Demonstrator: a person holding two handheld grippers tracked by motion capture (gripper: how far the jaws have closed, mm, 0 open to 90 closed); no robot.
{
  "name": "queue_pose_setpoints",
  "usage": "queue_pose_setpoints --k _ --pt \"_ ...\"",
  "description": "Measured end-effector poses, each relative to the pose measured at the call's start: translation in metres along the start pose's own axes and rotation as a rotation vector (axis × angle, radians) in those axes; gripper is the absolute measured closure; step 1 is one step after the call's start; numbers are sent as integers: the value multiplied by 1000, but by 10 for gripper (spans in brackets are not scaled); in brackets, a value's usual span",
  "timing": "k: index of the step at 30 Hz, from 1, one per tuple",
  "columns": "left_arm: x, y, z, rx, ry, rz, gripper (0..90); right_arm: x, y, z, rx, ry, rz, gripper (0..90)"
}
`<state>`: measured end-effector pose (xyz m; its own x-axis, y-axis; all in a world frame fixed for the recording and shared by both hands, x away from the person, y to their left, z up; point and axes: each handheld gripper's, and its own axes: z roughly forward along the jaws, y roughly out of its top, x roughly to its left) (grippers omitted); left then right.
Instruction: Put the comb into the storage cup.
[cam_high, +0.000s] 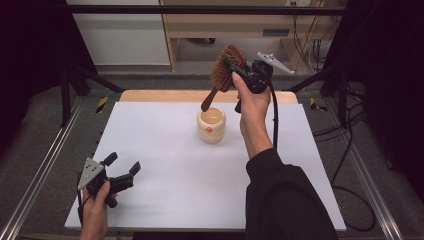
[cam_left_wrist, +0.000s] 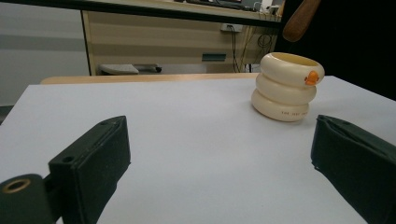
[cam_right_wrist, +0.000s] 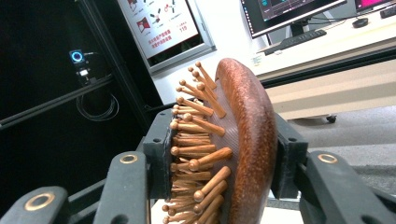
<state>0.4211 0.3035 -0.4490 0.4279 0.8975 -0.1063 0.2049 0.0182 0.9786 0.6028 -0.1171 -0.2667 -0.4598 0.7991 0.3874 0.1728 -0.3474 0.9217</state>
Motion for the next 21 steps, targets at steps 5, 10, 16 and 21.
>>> queue_pose_setpoints --k 5,10,16,21 --pt "0 0 0 -1 0 -2 48 -2 0 0 3 -8 -13 519" --pt "0 0 0 -2 -2 -5 47 -3 0 0 5 -12 -16 519" --pt "1 0 0 -2 -2 -6 46 -4 -1 0 10 -15 -23 518" --pt "1 0 0 -2 -5 -6 43 -4 -1 1 15 -19 -30 518"
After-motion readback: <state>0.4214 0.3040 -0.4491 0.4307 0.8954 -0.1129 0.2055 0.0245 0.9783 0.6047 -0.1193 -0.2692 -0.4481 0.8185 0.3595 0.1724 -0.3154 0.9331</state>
